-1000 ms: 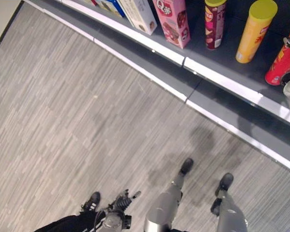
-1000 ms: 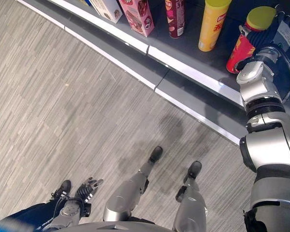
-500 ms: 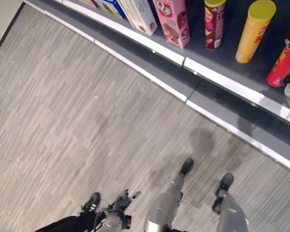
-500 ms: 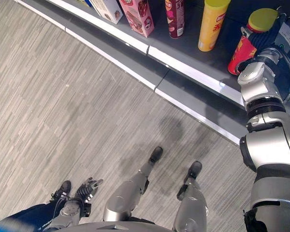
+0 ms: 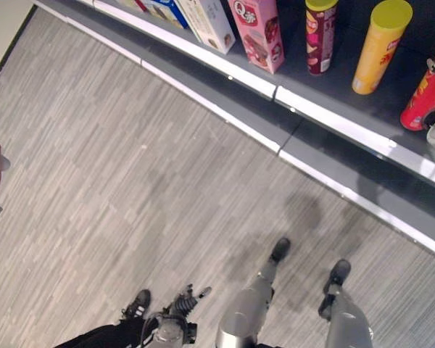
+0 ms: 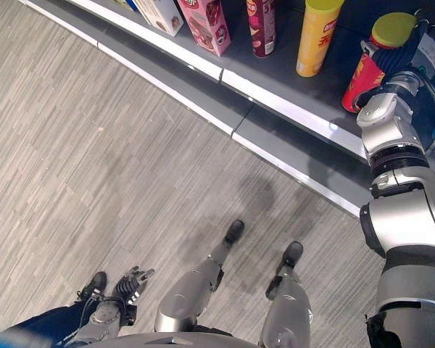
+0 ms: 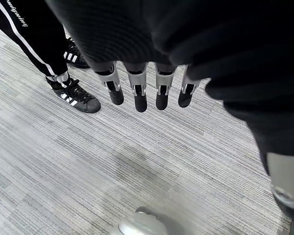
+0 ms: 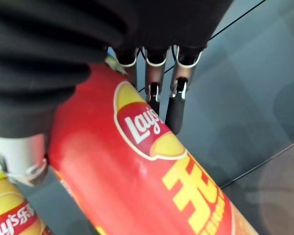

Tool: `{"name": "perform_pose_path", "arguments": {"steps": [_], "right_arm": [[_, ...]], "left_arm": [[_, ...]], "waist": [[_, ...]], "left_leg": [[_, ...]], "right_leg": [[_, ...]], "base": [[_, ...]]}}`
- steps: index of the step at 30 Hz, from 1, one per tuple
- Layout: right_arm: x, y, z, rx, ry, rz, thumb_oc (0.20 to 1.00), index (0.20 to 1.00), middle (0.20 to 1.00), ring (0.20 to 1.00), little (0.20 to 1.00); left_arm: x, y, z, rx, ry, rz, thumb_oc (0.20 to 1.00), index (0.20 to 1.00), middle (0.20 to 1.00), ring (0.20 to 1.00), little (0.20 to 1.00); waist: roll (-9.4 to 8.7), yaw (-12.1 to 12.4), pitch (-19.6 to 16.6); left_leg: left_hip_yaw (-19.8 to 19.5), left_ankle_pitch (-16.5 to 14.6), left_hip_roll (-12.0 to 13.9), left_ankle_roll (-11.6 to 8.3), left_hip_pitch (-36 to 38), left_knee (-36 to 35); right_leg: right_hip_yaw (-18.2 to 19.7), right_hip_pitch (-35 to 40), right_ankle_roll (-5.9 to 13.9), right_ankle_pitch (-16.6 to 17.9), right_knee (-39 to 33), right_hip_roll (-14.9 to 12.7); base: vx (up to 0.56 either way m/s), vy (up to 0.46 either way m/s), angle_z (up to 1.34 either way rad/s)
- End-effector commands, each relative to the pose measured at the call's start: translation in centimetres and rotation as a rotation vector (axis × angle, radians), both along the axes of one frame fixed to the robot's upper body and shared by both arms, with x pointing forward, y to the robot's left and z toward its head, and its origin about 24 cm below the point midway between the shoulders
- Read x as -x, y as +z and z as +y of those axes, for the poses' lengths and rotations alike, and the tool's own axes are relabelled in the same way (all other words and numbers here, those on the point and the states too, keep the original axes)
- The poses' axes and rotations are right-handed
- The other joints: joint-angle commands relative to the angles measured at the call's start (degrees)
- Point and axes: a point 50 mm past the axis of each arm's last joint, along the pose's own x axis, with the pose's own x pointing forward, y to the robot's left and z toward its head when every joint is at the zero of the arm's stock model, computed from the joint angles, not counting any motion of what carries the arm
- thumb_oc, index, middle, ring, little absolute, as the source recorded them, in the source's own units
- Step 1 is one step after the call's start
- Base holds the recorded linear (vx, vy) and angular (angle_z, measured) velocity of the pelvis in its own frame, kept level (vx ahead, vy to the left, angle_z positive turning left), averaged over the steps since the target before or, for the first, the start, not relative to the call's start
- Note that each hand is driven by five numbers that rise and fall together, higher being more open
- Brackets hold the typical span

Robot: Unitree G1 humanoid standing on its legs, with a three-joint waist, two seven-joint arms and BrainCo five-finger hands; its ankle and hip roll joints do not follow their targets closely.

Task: Put the goods on the table back onto the shelves and tidy them up.

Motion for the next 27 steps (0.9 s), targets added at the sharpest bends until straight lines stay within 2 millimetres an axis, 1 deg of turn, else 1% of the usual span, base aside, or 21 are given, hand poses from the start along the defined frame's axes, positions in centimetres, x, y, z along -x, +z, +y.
{"name": "perform_pose_path", "arguments": {"steps": [1,5,6,7,8,9,10,27], "right_arm": [[1.05,3.74,-0.61,0.103,-0.024,-0.085,0.200,0.200,0.200,0.200,0.200],[1.09,3.80,-0.69,0.109,-0.031,-0.082,0.200,0.200,0.200,0.200,0.200],[1.08,3.79,-0.69,0.109,-0.030,-0.081,0.467,0.467,0.467,0.467,0.467],[1.11,3.74,-0.79,0.109,-0.036,-0.079,0.774,0.774,0.774,0.774,0.774],[1.12,3.73,-0.81,0.109,-0.038,-0.078,0.947,0.947,0.947,0.947,0.947],[1.13,3.74,-0.84,0.110,-0.040,-0.078,0.947,0.947,0.947,0.947,0.947],[1.18,3.78,-0.89,0.113,-0.044,-0.079,1.000,1.000,1.000,1.000,1.000],[1.52,3.28,-1.57,0.162,-0.093,-0.044,1.000,1.000,1.000,1.000,1.000]], "left_arm": [[-1.40,0.62,1.11,-0.085,-0.055,-0.026,1.000,1.000,1.000,1.000,1.000],[-1.26,0.56,1.13,-0.088,-0.060,-0.022,1.000,1.000,1.000,1.000,1.000],[-1.30,0.58,1.15,-0.088,-0.059,-0.023,1.000,1.000,1.000,1.000,1.000],[-1.38,0.61,1.14,-0.088,-0.059,-0.025,1.000,1.000,1.000,1.000,1.000],[-1.40,0.61,1.12,-0.088,-0.057,-0.025,1.000,1.000,1.000,1.000,1.000],[-1.41,0.62,1.11,-0.088,-0.056,-0.027,1.000,1.000,1.000,1.000,1.000],[-1.46,0.65,1.11,-0.087,-0.053,-0.029,1.000,1.000,1.000,1.000,1.000],[-1.56,0.62,1.05,-0.086,-0.047,-0.028,1.000,1.000,1.000,1.000,1.000]], "waist": [[-1.91,0.86,-0.74],[-1.98,0.80,-0.71],[-1.98,0.77,-0.71],[-2.01,0.76,-0.71],[-2.04,0.74,-0.73],[-2.01,0.72,-0.75],[-2.02,0.64,-0.75],[-2.62,-0.73,-0.63]], "left_leg": [[6.74,-3.54,3.03,-2.45,1.14,0.18],[6.80,-3.58,3.03,-2.42,1.13,0.18],[6.86,-3.58,3.04,-2.42,1.14,0.18],[6.90,-3.60,3.00,-2.41,1.13,0.18],[6.93,-3.60,2.96,-2.39,1.12,0.18],[7.02,-3.59,2.93,-2.40,1.09,0.18],[7.08,-3.58,2.89,-2.40,1.08,0.18],[8.40,-3.87,2.84,-2.25,1.37,0.18]], "right_leg": [[4.24,-3.91,3.94,-5.06,5.69,-4.34],[4.27,-3.94,3.96,-5.02,5.72,-4.37],[4.27,-3.97,4.01,-4.98,5.75,-4.39],[4.30,-3.92,4.04,-4.93,5.66,-4.38],[4.36,-3.93,4.04,-4.92,5.67,-4.37],[4.40,-3.88,4.06,-4.84,5.56,-4.39],[4.46,-3.85,4.08,-4.78,5.48,-4.41],[5.16,-3.44,4.43,-3.70,4.25,-4.70]], "base": [[0.00,0.000,0.00],[0.00,0.000,0.00],[0.00,0.000,0.00],[0.00,0.000,0.00],[0.00,0.000,0.00],[0.00,0.000,0.00],[0.00,0.000,0.00],[0.00,0.000,0.00]]}}
